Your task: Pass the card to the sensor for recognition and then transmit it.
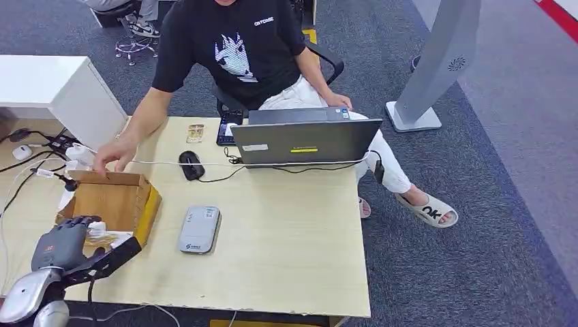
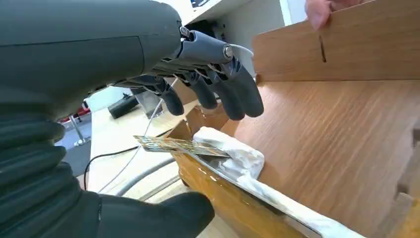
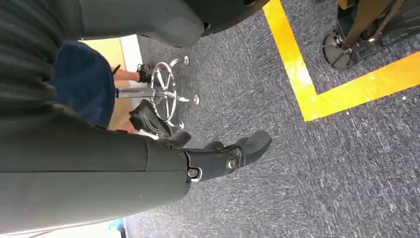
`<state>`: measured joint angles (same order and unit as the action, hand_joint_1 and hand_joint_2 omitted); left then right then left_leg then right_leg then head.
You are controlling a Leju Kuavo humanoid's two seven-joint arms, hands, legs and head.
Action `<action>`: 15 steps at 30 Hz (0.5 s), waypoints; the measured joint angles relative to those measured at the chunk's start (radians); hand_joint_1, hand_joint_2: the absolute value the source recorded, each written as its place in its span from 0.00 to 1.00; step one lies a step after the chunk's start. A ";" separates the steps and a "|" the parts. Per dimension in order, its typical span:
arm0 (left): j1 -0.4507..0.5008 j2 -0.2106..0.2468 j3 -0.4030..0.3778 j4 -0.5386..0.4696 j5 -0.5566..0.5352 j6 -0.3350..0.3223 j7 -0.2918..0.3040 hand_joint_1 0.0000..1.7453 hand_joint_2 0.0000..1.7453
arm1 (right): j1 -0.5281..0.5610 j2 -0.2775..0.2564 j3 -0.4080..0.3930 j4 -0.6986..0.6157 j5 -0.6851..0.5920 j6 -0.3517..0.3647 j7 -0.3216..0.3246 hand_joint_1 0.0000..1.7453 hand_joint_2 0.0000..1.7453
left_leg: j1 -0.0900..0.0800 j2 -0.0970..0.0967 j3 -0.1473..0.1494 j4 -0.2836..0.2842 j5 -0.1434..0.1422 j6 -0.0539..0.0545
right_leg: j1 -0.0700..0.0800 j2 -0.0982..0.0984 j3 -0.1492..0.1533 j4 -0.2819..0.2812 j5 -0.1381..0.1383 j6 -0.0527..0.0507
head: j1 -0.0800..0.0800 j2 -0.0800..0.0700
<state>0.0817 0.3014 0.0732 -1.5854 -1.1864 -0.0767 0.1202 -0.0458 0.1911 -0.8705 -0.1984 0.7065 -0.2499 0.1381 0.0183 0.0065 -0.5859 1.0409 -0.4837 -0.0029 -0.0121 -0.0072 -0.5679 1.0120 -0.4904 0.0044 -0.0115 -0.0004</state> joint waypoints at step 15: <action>-0.030 0.000 -0.029 0.013 -0.012 0.003 -0.012 0.97 1.00 | 0.000 0.000 0.000 0.000 0.007 0.000 0.000 0.00 1.00 | 0.000 0.000 0.000 0.000 0.000 0.000 | 0.000 0.000 0.000 0.000 0.000 0.000 | 0.000 0.000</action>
<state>0.0515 0.3010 0.0447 -1.5724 -1.1986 -0.0740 0.1080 -0.0460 0.1911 -0.8705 -0.1984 0.7137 -0.2499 0.1381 0.0183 0.0068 -0.5858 1.0409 -0.4837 -0.0030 -0.0121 -0.0069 -0.5679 1.0120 -0.4904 0.0044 -0.0114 -0.0004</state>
